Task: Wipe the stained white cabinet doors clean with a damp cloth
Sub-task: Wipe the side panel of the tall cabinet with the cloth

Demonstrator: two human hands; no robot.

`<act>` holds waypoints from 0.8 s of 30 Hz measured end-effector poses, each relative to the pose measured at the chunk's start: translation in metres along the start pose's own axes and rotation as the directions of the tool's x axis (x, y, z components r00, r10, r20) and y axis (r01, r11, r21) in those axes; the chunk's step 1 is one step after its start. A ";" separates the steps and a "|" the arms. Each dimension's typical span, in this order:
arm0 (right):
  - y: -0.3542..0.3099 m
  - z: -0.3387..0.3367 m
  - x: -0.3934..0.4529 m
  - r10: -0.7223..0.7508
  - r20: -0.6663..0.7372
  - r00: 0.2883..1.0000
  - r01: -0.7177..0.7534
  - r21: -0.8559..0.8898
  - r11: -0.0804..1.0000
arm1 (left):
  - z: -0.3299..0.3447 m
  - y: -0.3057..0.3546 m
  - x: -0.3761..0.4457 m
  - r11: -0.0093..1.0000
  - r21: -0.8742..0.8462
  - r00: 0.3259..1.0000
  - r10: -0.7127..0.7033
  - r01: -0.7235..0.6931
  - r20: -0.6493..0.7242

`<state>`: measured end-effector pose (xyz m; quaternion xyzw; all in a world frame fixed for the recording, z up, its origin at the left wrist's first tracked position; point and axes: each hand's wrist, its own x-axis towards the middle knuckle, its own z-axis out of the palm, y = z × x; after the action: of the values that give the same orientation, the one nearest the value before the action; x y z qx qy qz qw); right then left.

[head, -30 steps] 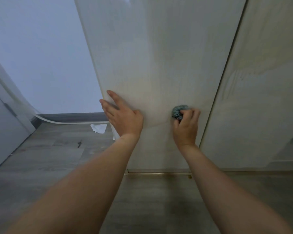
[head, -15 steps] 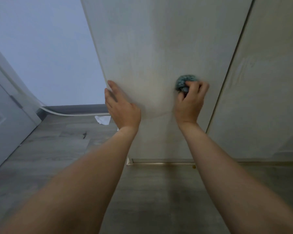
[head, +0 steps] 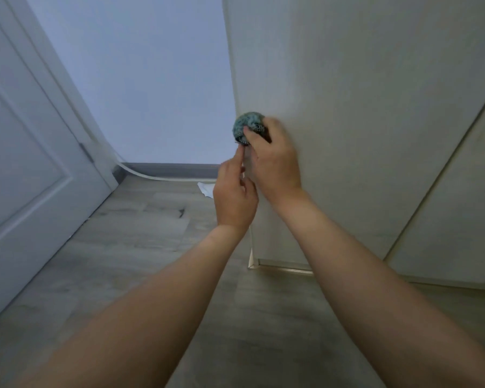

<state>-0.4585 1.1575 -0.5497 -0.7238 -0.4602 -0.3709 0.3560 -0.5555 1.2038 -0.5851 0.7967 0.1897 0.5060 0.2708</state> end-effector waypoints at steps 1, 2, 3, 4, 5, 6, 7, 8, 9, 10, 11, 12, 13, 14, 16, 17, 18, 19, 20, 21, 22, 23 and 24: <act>-0.003 0.001 0.003 0.036 -0.026 0.999 -0.035 0.063 0.997 | 0.000 -0.004 0.003 0.999 0.019 0.999 0.045 -0.046 0.012; -0.006 0.003 -0.002 0.058 -0.069 0.996 -0.053 0.069 0.996 | 0.001 -0.008 0.005 0.998 0.034 0.998 0.059 -0.060 0.023; -0.007 0.007 -0.015 0.062 -0.068 0.996 -0.056 0.082 0.995 | 0.003 -0.014 0.003 0.999 0.046 0.999 0.027 -0.029 0.034; -0.006 0.010 -0.034 0.144 -0.011 0.990 -0.142 0.102 0.985 | 0.005 -0.020 -0.003 0.997 0.059 0.997 -0.047 0.043 0.062; -0.004 0.017 -0.057 0.179 0.081 0.981 -0.188 0.131 0.973 | 0.007 -0.028 -0.012 0.988 0.077 0.982 -0.144 0.135 0.125; -0.005 0.020 -0.080 0.166 0.161 0.973 -0.180 0.080 0.980 | 0.007 -0.038 -0.025 0.968 0.105 0.947 -0.244 0.226 0.207; -0.005 0.023 -0.096 0.157 0.236 0.959 -0.178 0.069 0.982 | 0.007 -0.045 -0.037 0.949 0.122 0.907 -0.315 0.291 0.281; -0.007 0.023 -0.108 0.186 0.330 0.926 -0.214 0.049 0.976 | 0.006 -0.049 -0.048 0.929 0.119 0.875 -0.371 0.351 0.313; -0.009 0.023 -0.111 0.254 0.390 0.885 -0.305 0.074 0.950 | 0.006 -0.049 -0.053 0.907 0.070 0.860 -0.416 0.415 0.295; -0.012 0.021 -0.107 0.284 0.379 0.880 -0.337 0.079 0.938 | 0.005 -0.043 -0.052 0.882 -0.006 0.860 -0.457 0.470 0.226; -0.016 0.017 -0.095 0.284 0.319 0.904 -0.330 0.101 0.939 | 0.006 -0.035 -0.046 0.872 -0.095 0.874 -0.467 0.480 0.131; -0.017 0.013 -0.081 0.248 0.230 0.941 -0.280 0.116 0.953 | 0.007 -0.023 -0.035 0.884 -0.161 0.898 -0.437 0.439 0.051; -0.018 0.004 -0.063 0.214 0.132 0.968 -0.231 0.125 0.965 | 0.009 -0.013 -0.022 0.905 -0.196 0.924 -0.382 0.377 0.010; -0.013 -0.001 -0.050 0.157 0.041 0.987 -0.161 0.110 0.981 | 0.010 -0.004 -0.009 0.925 -0.208 0.945 -0.326 0.319 -0.002; 0.002 -0.007 -0.039 0.089 -0.031 0.996 -0.087 0.057 0.995 | 0.016 0.005 0.007 0.951 -0.208 0.972 -0.233 0.228 0.001; 0.008 -0.009 -0.041 0.081 -0.034 0.996 -0.080 0.029 0.996 | 0.020 0.003 0.007 0.962 -0.191 0.981 -0.196 0.194 0.008; 0.016 -0.006 -0.053 0.089 -0.013 0.996 -0.088 0.029 0.996 | 0.025 -0.002 0.000 0.972 -0.156 0.984 -0.175 0.179 0.036; 0.022 -0.001 -0.072 0.135 0.050 0.990 -0.137 0.040 0.990 | 0.032 -0.009 -0.013 0.977 -0.101 0.980 -0.176 0.185 0.090; 0.027 0.004 -0.094 0.176 0.127 0.976 -0.183 0.045 0.982 | 0.036 -0.017 -0.030 0.978 -0.032 0.964 -0.199 0.208 0.174; 0.030 0.006 -0.115 0.216 0.216 0.952 -0.230 0.039 0.972 | 0.041 -0.027 -0.047 0.971 0.031 0.933 -0.235 0.236 0.272; 0.036 0.008 -0.132 0.242 0.282 0.928 -0.258 0.023 0.966 | 0.046 -0.034 -0.061 0.963 0.078 0.898 -0.267 0.256 0.349; 0.039 0.007 -0.143 0.261 0.309 0.915 -0.280 0.019 0.960 | 0.049 -0.040 -0.070 0.961 0.094 0.878 -0.275 0.260 0.391; 0.041 0.004 -0.144 0.272 0.291 0.917 -0.291 0.025 0.956 | 0.049 -0.040 -0.070 0.967 0.079 0.883 -0.254 0.243 0.396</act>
<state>-0.4627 1.0894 -0.6836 -0.8156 -0.4101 -0.1919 0.3602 -0.5412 1.1831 -0.6762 0.8564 0.2370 0.2898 0.3557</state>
